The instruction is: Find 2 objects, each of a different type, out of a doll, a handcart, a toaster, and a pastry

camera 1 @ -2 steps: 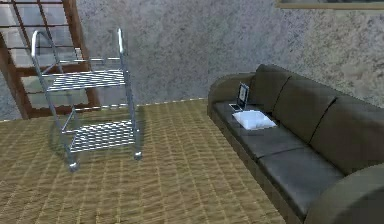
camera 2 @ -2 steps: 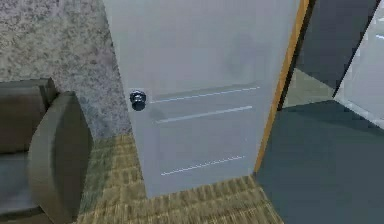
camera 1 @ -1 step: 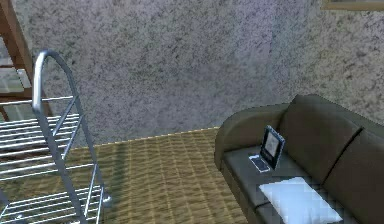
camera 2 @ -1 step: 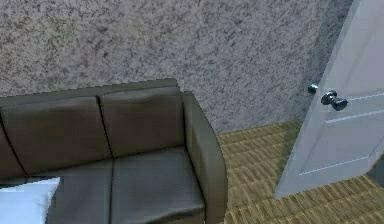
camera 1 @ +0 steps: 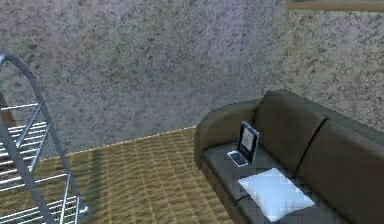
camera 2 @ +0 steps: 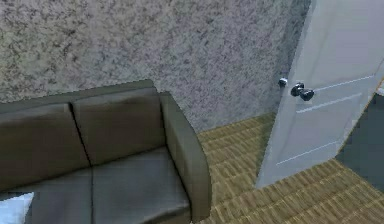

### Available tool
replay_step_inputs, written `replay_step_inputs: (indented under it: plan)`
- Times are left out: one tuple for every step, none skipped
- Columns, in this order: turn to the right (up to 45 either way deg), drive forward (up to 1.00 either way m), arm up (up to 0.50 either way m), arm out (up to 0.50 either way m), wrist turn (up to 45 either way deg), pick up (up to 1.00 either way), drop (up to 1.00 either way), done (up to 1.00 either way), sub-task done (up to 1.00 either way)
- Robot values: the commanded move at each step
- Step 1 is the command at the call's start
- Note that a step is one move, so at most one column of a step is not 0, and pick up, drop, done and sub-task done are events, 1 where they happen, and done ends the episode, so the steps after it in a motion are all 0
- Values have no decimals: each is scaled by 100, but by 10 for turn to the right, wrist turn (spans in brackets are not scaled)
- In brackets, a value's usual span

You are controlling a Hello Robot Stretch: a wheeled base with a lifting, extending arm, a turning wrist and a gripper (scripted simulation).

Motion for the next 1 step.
replay_step_inputs:
  plan:
    - [0, 25, 0, 0, 0, 0, 0, 0, 0]
